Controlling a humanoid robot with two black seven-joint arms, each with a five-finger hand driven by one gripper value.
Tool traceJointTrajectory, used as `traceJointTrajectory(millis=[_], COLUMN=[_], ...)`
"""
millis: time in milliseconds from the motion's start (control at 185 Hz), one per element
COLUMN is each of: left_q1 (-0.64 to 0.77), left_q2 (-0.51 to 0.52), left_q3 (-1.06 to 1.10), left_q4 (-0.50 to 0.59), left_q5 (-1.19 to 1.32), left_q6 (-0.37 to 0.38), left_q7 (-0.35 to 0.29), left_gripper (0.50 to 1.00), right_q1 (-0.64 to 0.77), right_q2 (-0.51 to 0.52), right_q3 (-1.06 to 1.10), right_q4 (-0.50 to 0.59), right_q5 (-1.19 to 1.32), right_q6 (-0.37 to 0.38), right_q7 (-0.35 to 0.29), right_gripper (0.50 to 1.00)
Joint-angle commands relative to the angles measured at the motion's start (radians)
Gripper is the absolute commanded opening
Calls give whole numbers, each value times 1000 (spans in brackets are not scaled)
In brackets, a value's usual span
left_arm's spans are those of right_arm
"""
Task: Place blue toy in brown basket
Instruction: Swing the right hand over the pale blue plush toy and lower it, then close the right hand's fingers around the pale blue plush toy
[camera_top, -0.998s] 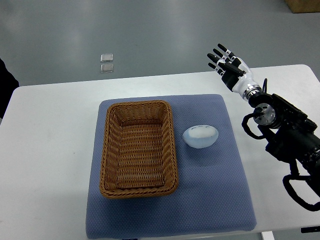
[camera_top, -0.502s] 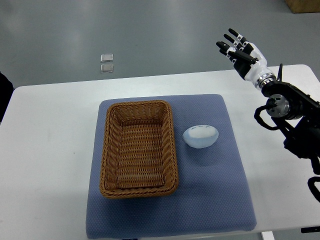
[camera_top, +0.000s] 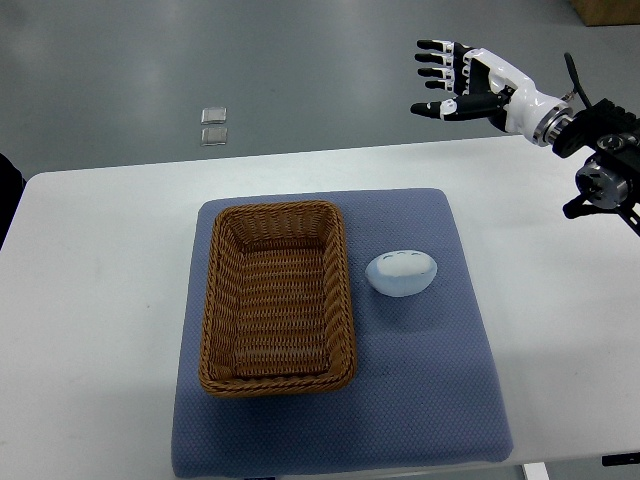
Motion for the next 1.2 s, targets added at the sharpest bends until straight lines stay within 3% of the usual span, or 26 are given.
traceJointTrajectory(millis=[0, 286, 540, 750, 1122, 1192], left_q1=[0, -2, 0, 0, -2, 0], left_q2=[0, 0, 0, 0, 0, 0], left_q3=[0, 0, 0, 0, 0, 0], left_q4=[0, 0, 0, 0, 0, 0], left_q5=[0, 0, 0, 0, 0, -1], left_q6=[-1, 0, 0, 0, 0, 0], left_q7=[-1, -1, -1, -1, -1, -1], left_gripper=[1000, 1000, 1000, 1000, 1000, 1000], right_q1=[56, 188, 211, 206, 188, 172], right_q2=[-53, -123, -117, -109, -106, -102], right_q3=[-71, -224, -258, -307, -358, -372], right_q4=[76, 199, 251, 322, 336, 336], right_q5=[-116, -368, -580, -652, -695, -701], right_q6=[26, 144, 251, 271, 273, 273], right_q7=[-1, -3, -61, -121, -133, -164], right_gripper=[907, 907, 907, 907, 905, 905])
